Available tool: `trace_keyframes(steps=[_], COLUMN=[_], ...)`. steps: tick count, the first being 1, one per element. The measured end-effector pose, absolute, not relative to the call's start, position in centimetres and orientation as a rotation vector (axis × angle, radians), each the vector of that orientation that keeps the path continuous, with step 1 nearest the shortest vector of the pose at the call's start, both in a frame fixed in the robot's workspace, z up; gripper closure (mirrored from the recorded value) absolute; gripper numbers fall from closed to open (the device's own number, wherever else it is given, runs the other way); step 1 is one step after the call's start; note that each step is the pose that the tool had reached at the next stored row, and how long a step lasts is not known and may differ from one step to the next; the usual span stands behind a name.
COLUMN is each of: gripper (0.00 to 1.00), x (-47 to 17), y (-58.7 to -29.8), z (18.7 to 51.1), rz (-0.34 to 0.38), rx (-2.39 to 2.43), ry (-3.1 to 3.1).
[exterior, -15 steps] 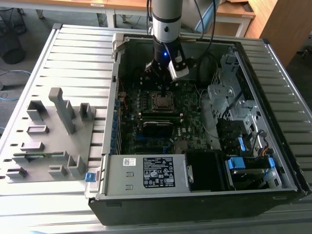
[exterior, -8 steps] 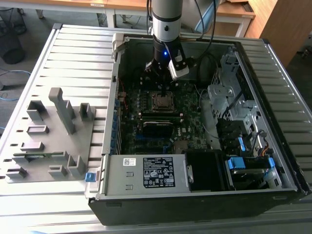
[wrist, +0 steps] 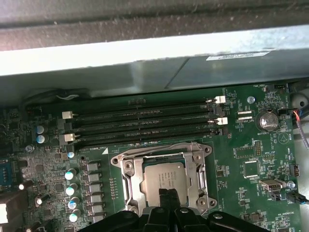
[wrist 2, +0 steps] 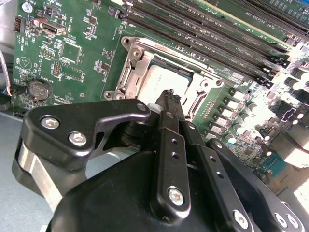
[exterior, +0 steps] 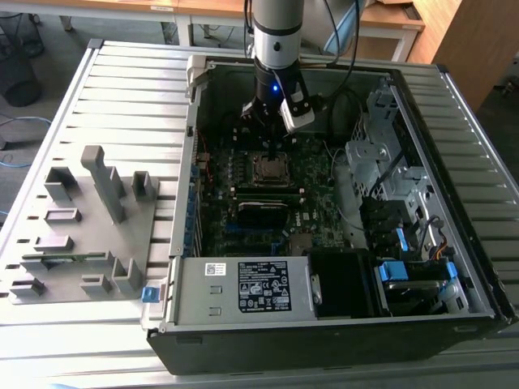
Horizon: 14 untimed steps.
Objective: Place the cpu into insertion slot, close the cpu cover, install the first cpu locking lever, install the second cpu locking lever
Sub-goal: 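Install the second cpu locking lever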
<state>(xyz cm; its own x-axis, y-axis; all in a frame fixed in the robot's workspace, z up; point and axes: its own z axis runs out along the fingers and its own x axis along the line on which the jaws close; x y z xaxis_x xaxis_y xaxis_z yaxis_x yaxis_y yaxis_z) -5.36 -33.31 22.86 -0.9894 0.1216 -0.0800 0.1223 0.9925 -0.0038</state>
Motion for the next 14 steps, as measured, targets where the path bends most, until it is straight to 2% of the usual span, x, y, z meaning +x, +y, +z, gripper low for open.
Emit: trace_keyframes(steps=[14], gripper=[0.9], x=[-5.36], y=[-33.85], z=[22.89], rz=[-0.014], rx=[0.187], ry=[3.056])
